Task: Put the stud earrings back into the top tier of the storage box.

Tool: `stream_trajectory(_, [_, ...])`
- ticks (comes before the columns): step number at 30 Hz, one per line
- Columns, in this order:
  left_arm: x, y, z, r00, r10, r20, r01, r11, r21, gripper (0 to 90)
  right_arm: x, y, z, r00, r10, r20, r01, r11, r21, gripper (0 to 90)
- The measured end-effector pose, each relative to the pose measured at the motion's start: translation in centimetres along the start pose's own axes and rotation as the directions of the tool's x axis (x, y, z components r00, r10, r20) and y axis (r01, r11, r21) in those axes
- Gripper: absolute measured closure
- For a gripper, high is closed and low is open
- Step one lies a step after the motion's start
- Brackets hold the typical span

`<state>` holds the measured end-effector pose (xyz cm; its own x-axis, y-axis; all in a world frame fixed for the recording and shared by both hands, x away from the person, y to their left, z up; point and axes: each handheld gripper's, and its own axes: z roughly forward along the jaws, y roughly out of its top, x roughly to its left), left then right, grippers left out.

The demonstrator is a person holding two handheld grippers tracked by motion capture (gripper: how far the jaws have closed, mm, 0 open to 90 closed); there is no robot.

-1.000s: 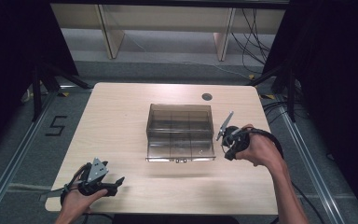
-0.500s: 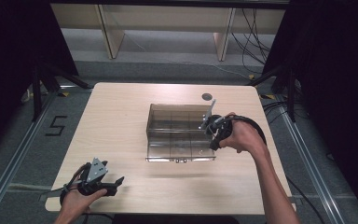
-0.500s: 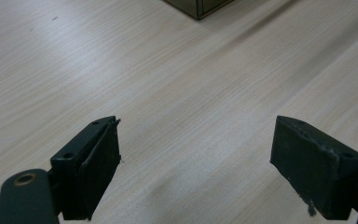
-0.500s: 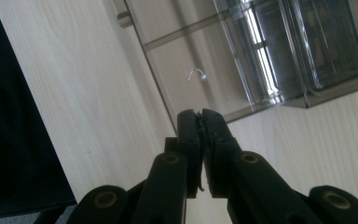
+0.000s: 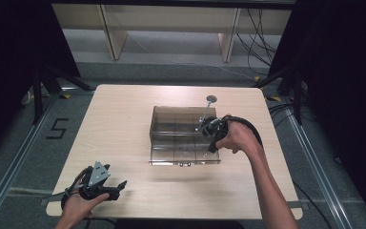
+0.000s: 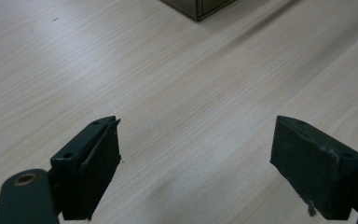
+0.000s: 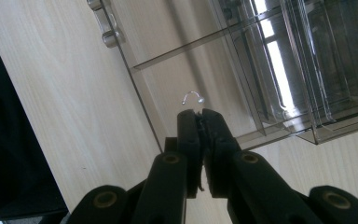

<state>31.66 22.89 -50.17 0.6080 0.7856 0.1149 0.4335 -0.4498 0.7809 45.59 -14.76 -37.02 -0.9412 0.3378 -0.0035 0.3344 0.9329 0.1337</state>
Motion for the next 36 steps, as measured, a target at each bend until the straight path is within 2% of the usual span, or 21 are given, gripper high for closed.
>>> stream_trajectory(1, [0.0, 0.0, 0.0, 1.0000, 0.000, 0.000, 0.000, 1.0000, 0.000, 15.0, 0.1, 0.0, 0.1, 0.9997, 0.023, 0.002, -0.023, 1.000, 0.007, 87.2])
stream_trajectory(2, [0.0, 0.0, 0.0, 1.0000, 0.001, 0.000, -0.001, 1.0000, 0.000, 15.1, -0.1, 0.0, 0.2, 1.0000, -0.006, 0.003, 0.006, 1.000, 0.001, 87.2])
stream_trajectory(3, [0.0, 0.0, 0.0, 1.0000, 0.001, 0.000, -0.001, 1.0000, 0.000, 15.1, -0.2, 0.1, 0.6, 1.0000, -0.003, -0.009, 0.003, 1.000, 0.003, 87.2])
stream_trajectory(6, [0.0, 0.0, 0.0, 1.0000, 0.000, 0.000, 0.000, 1.0000, -0.001, 15.0, -0.1, 0.2, 0.9, 1.0000, -0.001, -0.004, 0.001, 1.000, 0.015, 87.1])
stream_trajectory(8, [0.0, 0.0, 0.0, 1.0000, 0.001, 0.000, -0.001, 1.0000, 0.000, 15.1, 0.1, 0.2, 1.0, 0.9997, 0.021, -0.011, -0.021, 0.999, 0.025, 87.1])
stream_trajectory(9, [0.0, 0.0, 0.0, 1.0000, 0.002, 0.000, -0.002, 1.0000, 0.000, 15.1, -0.1, 0.2, 1.2, 0.9999, 0.003, -0.013, -0.003, 1.000, 0.019, 87.1])
stream_trajectory(13, [0.0, 0.0, 0.0, 1.0000, 0.003, 0.001, -0.003, 1.0000, -0.002, 15.1, -0.1, 0.1, 1.6, 0.9996, 0.025, -0.016, -0.024, 0.999, 0.029, 87.1])
stream_trajectory(16, [0.0, 0.0, 0.0, 1.0000, 0.002, 0.000, -0.002, 1.0000, -0.002, 15.1, -0.5, -0.1, 1.9, 0.9997, 0.011, -0.020, -0.011, 1.000, 0.019, 87.1])
stream_trajectory(21, [0.0, 0.0, 0.0, 1.0000, 0.004, 0.000, -0.004, 1.0000, -0.001, 15.1, -0.5, 0.0, 2.0, 0.9993, 0.032, -0.020, -0.031, 0.999, 0.027, 87.1])
stream_trajectory(27, [0.0, 0.0, 0.0, 1.0000, 0.004, 0.001, -0.004, 1.0000, -0.002, 15.1, -0.7, 0.0, 2.2, 0.9995, 0.022, -0.022, -0.021, 0.999, 0.027, 87.0])
stream_trajectory(28, [-0.1, 0.0, 0.0, 1.0000, 0.000, 0.002, 0.000, 1.0000, -0.002, 15.1, -0.6, 0.0, 2.2, 0.9991, 0.037, -0.022, -0.037, 0.999, 0.029, 86.9])
stream_trajectory(36, [-0.1, 0.0, 0.0, 1.0000, -0.006, 0.004, 0.006, 0.9999, -0.008, 15.1, -0.6, 0.1, 2.2, 0.9991, 0.040, -0.012, -0.040, 0.999, 0.026, 84.7])
